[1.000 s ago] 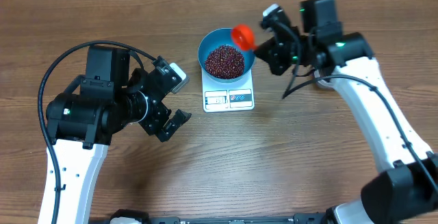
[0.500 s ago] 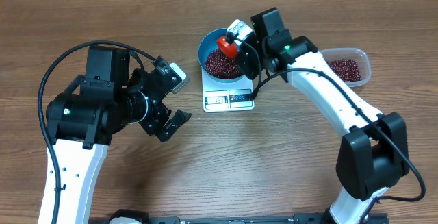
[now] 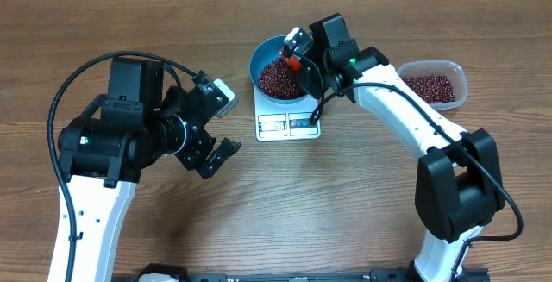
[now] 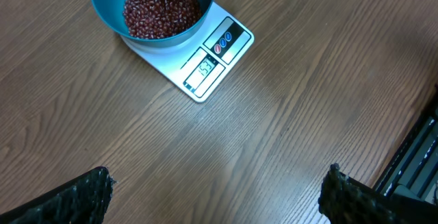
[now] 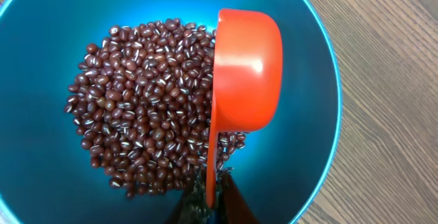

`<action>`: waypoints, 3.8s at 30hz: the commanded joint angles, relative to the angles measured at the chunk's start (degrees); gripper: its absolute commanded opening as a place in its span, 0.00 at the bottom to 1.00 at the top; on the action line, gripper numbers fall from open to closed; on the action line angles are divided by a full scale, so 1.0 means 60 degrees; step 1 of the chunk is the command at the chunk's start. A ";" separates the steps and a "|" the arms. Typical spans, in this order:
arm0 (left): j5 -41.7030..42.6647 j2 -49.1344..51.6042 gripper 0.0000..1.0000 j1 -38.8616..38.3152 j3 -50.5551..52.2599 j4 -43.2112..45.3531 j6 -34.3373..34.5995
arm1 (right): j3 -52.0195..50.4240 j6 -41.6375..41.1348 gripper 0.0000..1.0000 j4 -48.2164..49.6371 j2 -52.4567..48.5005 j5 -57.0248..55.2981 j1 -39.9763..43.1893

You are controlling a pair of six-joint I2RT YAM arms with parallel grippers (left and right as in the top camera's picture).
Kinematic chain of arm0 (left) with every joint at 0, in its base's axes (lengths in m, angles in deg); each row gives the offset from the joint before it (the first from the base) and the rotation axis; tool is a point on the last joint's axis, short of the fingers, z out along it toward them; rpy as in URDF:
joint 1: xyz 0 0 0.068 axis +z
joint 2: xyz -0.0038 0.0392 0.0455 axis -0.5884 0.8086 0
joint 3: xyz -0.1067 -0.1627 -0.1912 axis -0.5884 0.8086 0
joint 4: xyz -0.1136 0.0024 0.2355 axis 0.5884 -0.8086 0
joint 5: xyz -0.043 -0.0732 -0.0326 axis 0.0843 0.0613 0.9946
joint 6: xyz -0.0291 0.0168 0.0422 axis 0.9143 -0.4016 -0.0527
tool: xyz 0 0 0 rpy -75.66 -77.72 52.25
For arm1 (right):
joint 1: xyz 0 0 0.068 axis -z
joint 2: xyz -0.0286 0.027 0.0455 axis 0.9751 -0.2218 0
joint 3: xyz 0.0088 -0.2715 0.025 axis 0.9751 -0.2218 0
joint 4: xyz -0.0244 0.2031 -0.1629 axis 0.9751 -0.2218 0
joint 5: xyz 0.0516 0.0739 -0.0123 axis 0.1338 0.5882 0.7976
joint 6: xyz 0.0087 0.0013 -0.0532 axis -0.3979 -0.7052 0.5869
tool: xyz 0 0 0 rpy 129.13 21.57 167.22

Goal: Scoop item into bowl and weigh 150g on scale
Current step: 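Tilt the red scoop to pour beans into the blue bowl, then shake the tilted red scoop over the blue bowl to empty it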

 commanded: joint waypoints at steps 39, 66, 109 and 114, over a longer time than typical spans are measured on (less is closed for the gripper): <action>0.0142 0.0018 1.00 0.0036 -0.0131 0.0000 -0.0211 | 0.0310 -0.1013 0.04 -0.0455 -0.0299 0.1832 -0.0015; 0.0142 0.0018 1.00 0.0036 -0.0131 0.0000 -0.0208 | 0.1308 -0.2634 0.04 -0.2116 -0.0273 0.6459 0.1592; 0.0142 0.0018 1.00 0.0036 -0.0131 0.0000 -0.0208 | 0.1377 -0.1508 0.04 -0.2419 0.1086 0.1555 0.0306; 0.0146 0.0018 1.00 0.0036 -0.0131 0.0000 -0.0208 | 0.1377 -0.1508 0.04 -0.2375 0.1086 0.2069 0.0342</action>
